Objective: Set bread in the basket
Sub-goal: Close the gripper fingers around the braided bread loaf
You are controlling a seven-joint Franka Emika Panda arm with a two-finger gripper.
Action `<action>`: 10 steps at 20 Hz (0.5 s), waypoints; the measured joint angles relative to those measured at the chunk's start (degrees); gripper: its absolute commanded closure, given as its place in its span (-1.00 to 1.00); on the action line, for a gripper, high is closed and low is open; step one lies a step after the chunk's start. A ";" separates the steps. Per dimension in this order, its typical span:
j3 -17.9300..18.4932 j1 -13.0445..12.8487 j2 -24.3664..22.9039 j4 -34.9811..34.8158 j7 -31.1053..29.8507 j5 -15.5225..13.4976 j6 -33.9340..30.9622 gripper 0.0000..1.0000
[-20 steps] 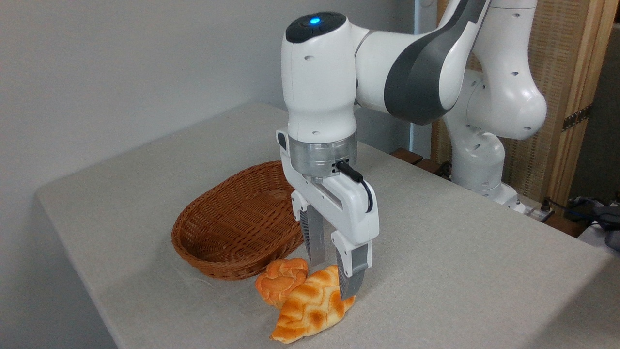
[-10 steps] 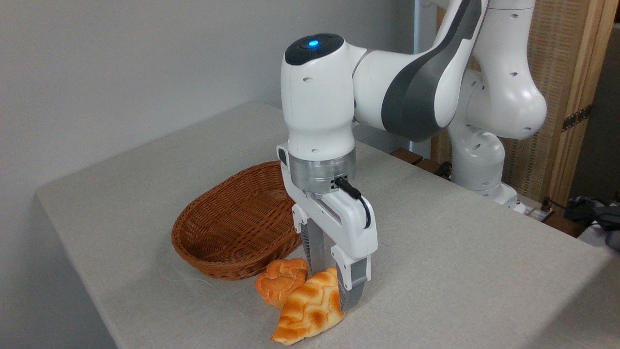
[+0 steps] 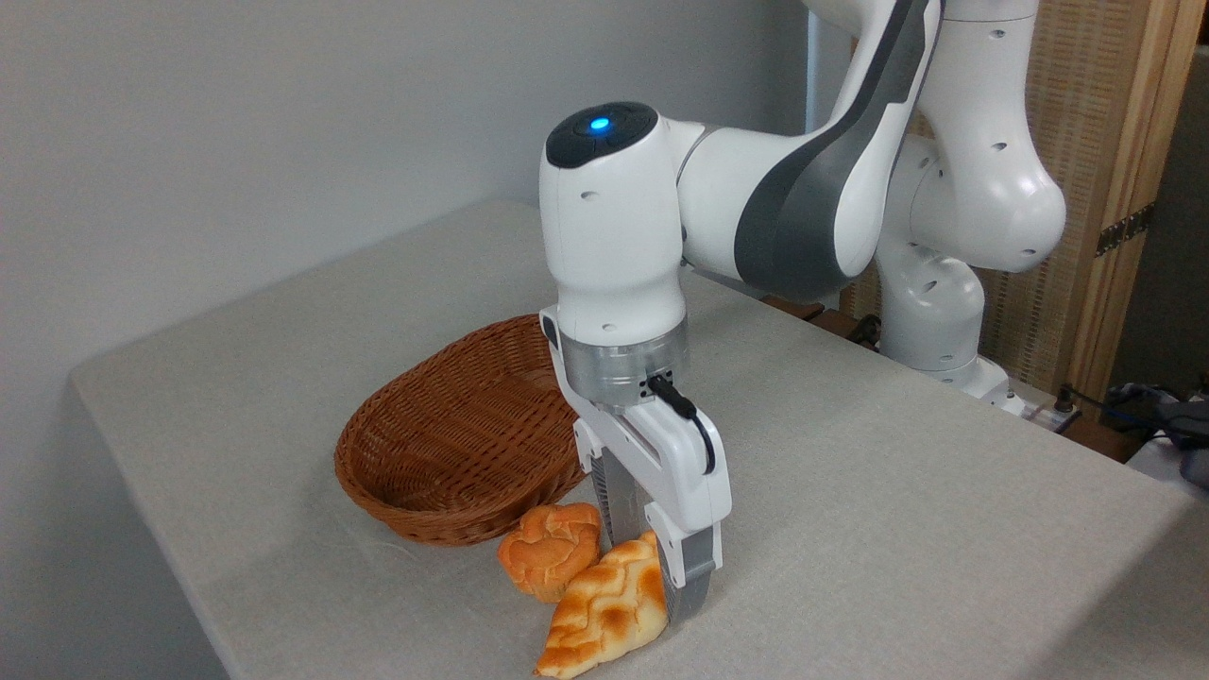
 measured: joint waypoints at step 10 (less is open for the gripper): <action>0.00 0.00 0.89 0.00 1.28 0.05 0.04 0.02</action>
